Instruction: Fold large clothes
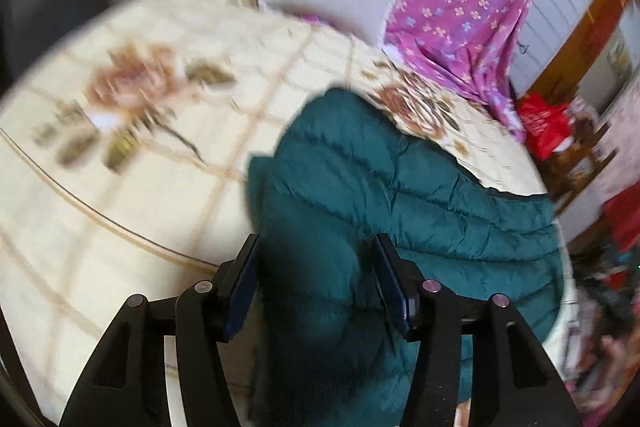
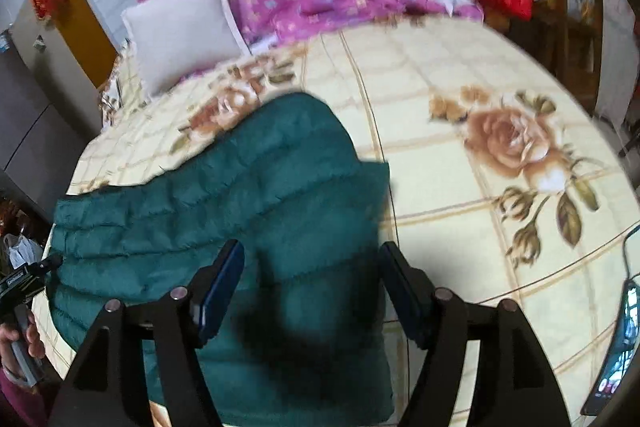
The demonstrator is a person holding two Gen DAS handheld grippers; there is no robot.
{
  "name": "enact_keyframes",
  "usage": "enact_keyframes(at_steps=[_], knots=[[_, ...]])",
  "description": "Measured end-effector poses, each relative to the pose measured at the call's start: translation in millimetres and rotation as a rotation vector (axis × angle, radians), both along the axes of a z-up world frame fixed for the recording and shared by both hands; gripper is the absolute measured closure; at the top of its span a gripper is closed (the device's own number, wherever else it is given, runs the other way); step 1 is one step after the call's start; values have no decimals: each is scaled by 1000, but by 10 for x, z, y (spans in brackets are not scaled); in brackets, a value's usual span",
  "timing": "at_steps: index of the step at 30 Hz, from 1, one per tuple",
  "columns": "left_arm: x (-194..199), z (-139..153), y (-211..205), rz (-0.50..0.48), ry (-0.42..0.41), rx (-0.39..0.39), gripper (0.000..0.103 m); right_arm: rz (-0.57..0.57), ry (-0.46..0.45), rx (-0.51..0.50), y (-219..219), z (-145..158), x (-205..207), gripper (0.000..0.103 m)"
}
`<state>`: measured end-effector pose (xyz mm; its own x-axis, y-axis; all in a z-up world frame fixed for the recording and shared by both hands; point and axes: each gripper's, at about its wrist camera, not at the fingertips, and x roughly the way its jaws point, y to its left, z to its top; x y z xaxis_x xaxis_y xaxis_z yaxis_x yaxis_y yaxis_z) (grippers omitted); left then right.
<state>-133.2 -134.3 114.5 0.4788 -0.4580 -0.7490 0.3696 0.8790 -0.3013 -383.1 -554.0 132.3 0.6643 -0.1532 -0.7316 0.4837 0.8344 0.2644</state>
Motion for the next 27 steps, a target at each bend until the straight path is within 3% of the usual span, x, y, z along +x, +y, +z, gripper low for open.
enact_keyframes(at_steps=[3,6,12,15,18,23,27], knots=[[-179,141,-82,2,-82,26,69,26,-39,-16,221,106,55,28],[-296,196,-293,-9,-124,43,67,52,-14,-57,403,25,245,27],[-307,-113,-738,-28,-138,106,67,45,55,-83,389,-381,526,27],[-222,-307,-777,-7,-108,104,67,52,85,-147,428,-502,619,25],[-207,-342,-817,5,-138,117,67,50,110,-225,531,-487,684,23],[-275,-338,-829,1,-174,145,67,48,7,-287,803,-231,529,23],[-315,-310,-757,19,-173,123,67,91,-63,-355,1122,-85,421,14]])
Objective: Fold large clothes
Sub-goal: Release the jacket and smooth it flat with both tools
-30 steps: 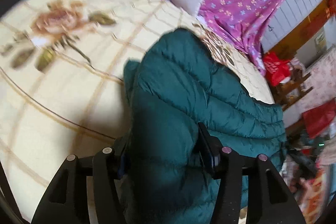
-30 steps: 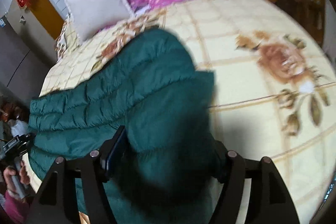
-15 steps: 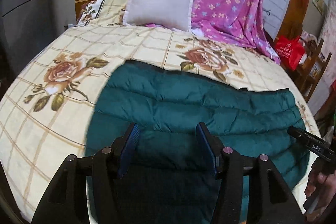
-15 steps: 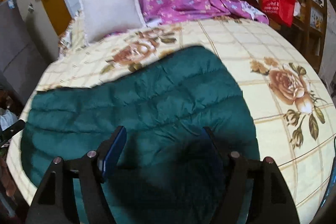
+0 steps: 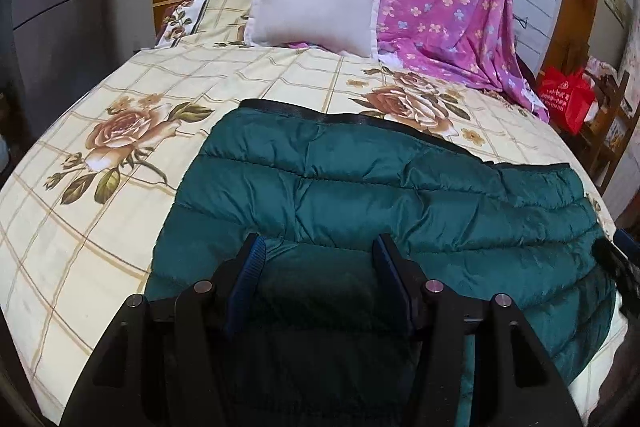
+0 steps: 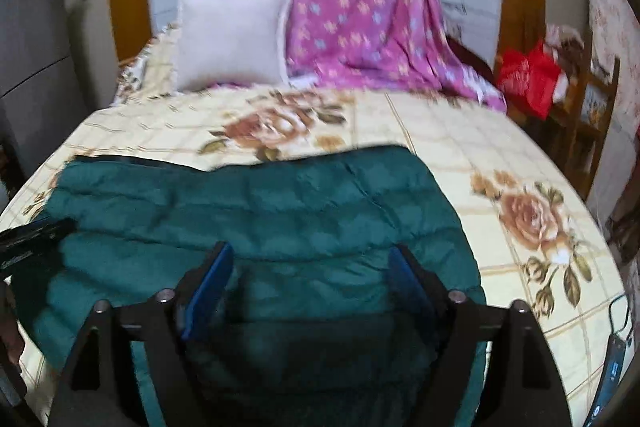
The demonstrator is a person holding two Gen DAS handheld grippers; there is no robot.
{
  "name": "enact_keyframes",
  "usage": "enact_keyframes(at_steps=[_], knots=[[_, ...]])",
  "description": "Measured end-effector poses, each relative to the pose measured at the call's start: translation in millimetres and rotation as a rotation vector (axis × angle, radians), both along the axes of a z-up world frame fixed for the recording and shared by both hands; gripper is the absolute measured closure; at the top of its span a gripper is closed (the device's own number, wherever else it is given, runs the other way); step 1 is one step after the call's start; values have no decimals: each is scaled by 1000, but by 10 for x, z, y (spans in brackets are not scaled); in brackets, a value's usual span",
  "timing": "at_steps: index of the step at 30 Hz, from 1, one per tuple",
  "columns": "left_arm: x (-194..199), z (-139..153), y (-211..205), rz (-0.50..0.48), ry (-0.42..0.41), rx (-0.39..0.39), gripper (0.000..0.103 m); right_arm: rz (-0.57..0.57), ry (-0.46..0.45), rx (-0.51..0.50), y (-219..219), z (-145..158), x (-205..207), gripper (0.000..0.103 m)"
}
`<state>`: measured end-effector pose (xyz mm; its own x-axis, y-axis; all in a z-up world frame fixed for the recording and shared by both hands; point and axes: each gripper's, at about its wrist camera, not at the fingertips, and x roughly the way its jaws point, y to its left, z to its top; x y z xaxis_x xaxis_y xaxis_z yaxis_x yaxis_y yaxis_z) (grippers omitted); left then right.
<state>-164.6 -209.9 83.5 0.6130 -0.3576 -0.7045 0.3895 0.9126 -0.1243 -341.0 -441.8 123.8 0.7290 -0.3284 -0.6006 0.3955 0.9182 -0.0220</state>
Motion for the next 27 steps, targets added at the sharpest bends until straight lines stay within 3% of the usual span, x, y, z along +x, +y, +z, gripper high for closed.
enact_keyframes(at_steps=[4,8,14,21,27], knots=[[-78,28,19,9,-22,6,67,37,27,-43,213,-48,38,13],[-180,61,11,6,-52,22,67,36,117,41,154,-268,133,13],[-426,173,-4,52,-178,101,67,2,33,68,157,-77,-117,13],[-595,247,5,19,-189,47,67,-51,-52,87,358,74,-371,8],[-659,273,-27,20,-211,58,67,-33,-79,-35,565,120,-381,6]])
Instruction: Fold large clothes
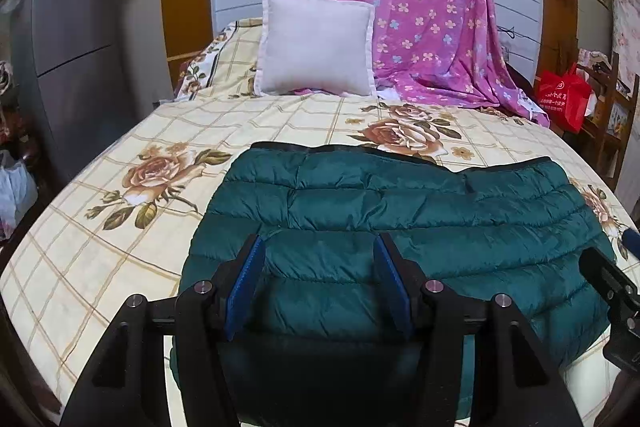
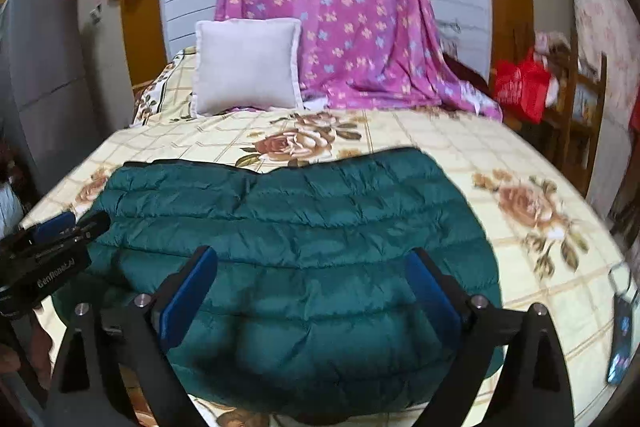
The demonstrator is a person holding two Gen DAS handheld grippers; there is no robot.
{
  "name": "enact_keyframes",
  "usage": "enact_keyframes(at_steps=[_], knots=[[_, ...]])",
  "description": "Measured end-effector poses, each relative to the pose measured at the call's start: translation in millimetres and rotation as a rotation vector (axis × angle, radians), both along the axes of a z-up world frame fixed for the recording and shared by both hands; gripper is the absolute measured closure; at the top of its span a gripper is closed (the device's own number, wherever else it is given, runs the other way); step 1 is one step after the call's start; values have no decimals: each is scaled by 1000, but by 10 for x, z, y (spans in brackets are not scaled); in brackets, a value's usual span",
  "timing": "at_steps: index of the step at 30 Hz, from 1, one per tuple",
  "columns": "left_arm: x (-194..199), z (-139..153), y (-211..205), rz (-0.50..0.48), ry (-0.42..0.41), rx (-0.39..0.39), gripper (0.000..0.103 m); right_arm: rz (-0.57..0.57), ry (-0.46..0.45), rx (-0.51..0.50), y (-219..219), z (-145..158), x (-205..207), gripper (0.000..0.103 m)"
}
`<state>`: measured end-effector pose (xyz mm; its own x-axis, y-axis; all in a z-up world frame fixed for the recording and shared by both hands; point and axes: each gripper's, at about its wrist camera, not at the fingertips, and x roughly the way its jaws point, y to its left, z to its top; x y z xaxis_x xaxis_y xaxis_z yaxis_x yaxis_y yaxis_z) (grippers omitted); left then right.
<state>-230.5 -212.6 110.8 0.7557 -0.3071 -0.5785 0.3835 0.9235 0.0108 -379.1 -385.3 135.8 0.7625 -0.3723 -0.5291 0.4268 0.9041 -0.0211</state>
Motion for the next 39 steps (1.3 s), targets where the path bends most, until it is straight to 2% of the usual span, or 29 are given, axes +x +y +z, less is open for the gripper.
enact_keyframes(at_steps=[2,8,24,39], knots=[[-33,12,-13,6,-28,10,67,-3,-19,-34,36,31,-27,6],[-109,44,-46,6,-68,9,67,6,-35,-32,34,65,-27,4],[-99,-2,-43,12,-38,-6,67,-8,2,31,-65,-58,83,4],[-100,-1,-38,6,-40,-7,67,-2,4,28,-56,-90,131,4]])
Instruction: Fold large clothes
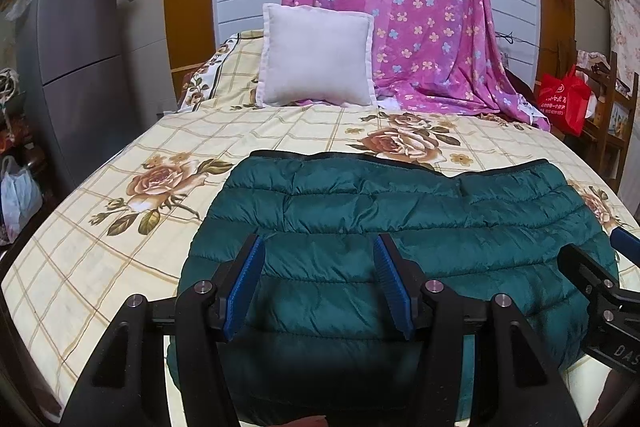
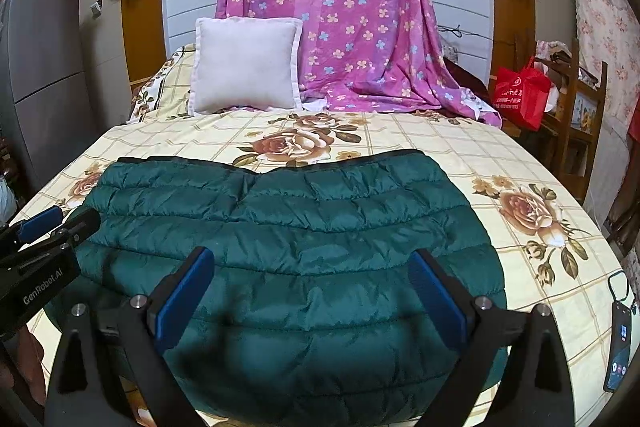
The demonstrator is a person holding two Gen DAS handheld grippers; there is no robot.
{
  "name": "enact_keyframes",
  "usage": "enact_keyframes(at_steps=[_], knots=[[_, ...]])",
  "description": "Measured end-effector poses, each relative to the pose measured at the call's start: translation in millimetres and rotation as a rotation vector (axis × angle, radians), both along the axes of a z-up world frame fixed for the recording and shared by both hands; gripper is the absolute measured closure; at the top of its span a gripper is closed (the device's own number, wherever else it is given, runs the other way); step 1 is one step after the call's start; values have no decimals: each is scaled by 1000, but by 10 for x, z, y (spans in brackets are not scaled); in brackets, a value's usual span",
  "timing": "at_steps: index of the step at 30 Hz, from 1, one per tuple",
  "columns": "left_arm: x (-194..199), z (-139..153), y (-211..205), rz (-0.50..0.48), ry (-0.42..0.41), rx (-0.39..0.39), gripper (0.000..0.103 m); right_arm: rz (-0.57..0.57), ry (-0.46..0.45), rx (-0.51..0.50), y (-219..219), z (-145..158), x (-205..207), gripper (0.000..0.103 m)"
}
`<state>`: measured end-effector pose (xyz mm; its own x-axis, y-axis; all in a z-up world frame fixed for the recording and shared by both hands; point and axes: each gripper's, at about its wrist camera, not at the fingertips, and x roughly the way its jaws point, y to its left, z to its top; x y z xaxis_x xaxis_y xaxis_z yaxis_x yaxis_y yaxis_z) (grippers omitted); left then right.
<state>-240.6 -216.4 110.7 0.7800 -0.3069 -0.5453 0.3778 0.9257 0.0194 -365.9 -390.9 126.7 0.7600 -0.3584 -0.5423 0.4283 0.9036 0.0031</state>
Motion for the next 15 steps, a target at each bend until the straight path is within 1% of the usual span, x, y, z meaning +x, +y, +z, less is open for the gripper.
enact_keyframes(at_steps=[10,15], knots=[[-89,54,-14,-34,-26,-21,67,-3,-19,-6,18,42,-33,4],[-96,45,-21,-39,-21,-22,67,-7,-22,-6,10,57,-49,4]])
